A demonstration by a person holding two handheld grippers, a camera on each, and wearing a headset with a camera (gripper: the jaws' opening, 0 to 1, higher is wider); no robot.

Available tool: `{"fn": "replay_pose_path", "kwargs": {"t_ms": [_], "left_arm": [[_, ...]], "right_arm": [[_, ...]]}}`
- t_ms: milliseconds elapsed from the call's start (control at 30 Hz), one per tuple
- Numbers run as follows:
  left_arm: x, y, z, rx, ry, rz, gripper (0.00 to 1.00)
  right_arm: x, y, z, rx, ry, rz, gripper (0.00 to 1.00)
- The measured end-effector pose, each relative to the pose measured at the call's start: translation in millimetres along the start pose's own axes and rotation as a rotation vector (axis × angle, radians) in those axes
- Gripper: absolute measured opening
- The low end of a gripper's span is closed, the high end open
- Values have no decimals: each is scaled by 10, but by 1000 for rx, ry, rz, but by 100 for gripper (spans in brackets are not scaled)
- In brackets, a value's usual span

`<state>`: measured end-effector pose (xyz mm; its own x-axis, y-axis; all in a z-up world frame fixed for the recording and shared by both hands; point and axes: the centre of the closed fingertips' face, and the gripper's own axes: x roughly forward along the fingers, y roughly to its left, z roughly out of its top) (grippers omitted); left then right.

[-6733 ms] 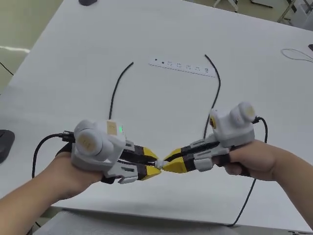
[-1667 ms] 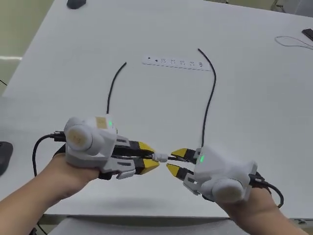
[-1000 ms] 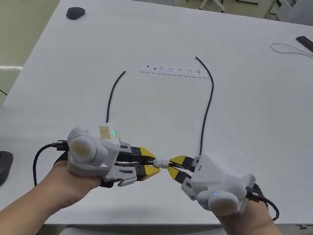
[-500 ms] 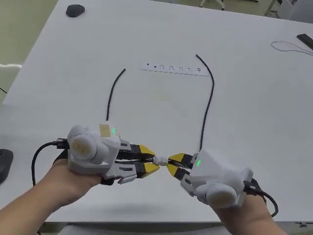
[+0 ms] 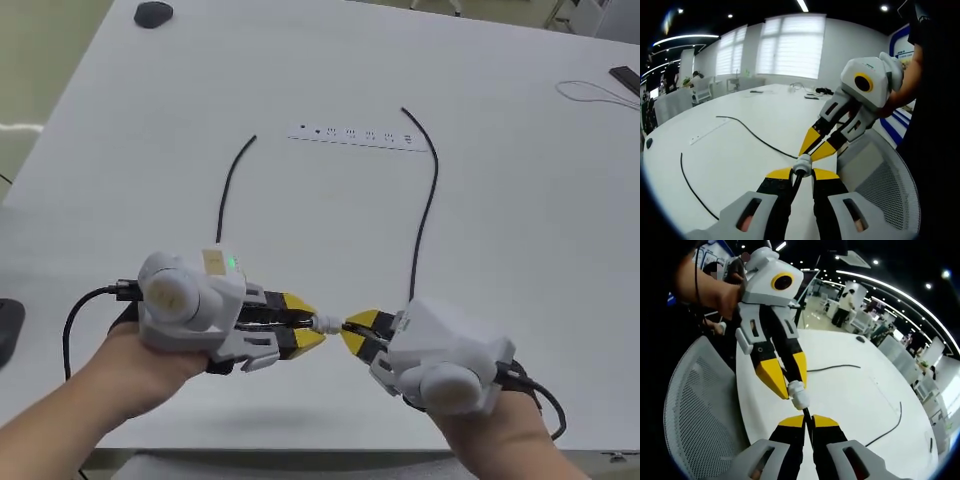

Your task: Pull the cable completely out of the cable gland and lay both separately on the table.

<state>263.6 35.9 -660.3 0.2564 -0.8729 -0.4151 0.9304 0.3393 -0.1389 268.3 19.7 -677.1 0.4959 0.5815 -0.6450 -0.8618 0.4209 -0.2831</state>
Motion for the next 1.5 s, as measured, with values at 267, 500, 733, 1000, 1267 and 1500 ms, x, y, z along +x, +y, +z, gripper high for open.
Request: {"fn": "replay_pose_path", "kwargs": {"t_ms": [267, 500, 733, 1000, 1267, 1500], "left_arm": [[-8, 11, 0, -3, -8, 5, 15], [15, 38, 7, -11, -11, 14, 15], [17, 60, -10, -25, -13, 15, 15], [36, 61, 1, -38, -19, 22, 15], [58, 18, 11, -58, -29, 21, 14], [114, -53, 33, -57, -25, 19, 15]], "right_arm": [[-3, -39, -47, 26, 4, -3, 0], [14, -68, -57, 33, 7, -10, 0], [4, -124, -156, 41, 26, -17, 0], [-6, -225, -338, 103, 51, -44, 0], [-47, -340, -636, 210, 99, -79, 0], [-47, -361, -806, 368, 111, -88, 0]]}}
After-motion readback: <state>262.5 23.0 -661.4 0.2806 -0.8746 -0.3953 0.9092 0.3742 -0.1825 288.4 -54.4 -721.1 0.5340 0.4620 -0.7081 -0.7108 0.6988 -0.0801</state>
